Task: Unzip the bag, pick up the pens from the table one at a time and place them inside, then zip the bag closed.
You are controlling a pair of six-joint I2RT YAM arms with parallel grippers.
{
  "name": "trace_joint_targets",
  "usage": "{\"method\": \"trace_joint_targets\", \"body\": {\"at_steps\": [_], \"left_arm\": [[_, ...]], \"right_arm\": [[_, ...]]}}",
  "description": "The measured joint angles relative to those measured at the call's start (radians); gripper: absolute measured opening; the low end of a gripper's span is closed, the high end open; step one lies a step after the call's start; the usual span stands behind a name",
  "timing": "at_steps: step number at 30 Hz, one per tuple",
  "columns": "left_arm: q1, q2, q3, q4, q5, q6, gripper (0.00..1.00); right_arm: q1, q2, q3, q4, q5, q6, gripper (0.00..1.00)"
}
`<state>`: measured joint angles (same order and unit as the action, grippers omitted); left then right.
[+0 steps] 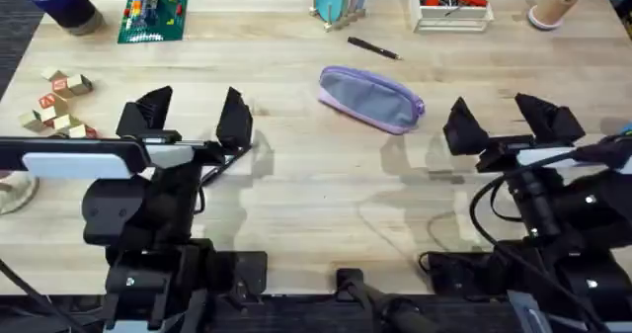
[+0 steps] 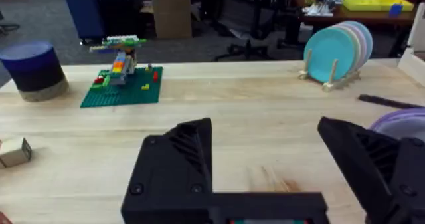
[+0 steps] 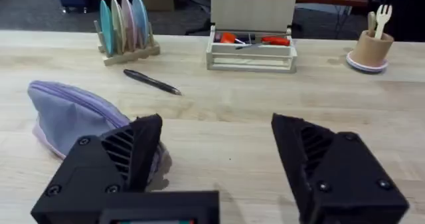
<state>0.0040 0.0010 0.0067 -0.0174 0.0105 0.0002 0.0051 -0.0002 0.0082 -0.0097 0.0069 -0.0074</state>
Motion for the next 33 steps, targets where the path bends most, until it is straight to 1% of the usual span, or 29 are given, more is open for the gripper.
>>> {"method": "trace_joint_targets", "body": {"at_steps": [3,5,7,10,14,18,27,31,33], "left_arm": [[0.000,0.000,0.000,0.022,0.000,0.000,0.993],[0.000,0.000,0.003,0.015,0.000,0.000,0.993],[0.000,0.000,0.022,-0.050,-0.009,0.000,0.993],[0.000,0.002,0.091,-0.184,-0.033,0.001,0.993],[0.000,0.048,0.230,-0.306,-0.056,0.000,0.993],[0.000,0.146,0.365,-0.380,-0.061,0.001,0.993],[0.000,0.503,0.682,-0.528,-0.057,0.004,0.993],[0.000,0.650,0.824,-0.633,-0.055,0.004,0.993],[0.000,0.713,0.885,-0.680,-0.056,0.004,0.993]], "right_arm": [[0.000,0.000,0.000,0.016,0.004,0.000,0.996],[0.000,0.000,0.000,0.023,0.005,0.000,0.996],[0.000,0.002,0.013,-0.015,0.005,0.000,0.996],[0.000,0.039,0.073,-0.126,0.007,0.000,0.995],[0.000,0.144,0.221,-0.257,0.008,0.000,0.996],[0.000,0.281,0.393,-0.361,0.007,0.000,0.996],[0.000,0.676,0.789,-0.569,0.007,0.000,0.996],[0.000,0.814,0.940,-0.683,0.007,0.000,0.995],[0.000,0.864,0.997,-0.728,0.007,0.000,0.995]]}}
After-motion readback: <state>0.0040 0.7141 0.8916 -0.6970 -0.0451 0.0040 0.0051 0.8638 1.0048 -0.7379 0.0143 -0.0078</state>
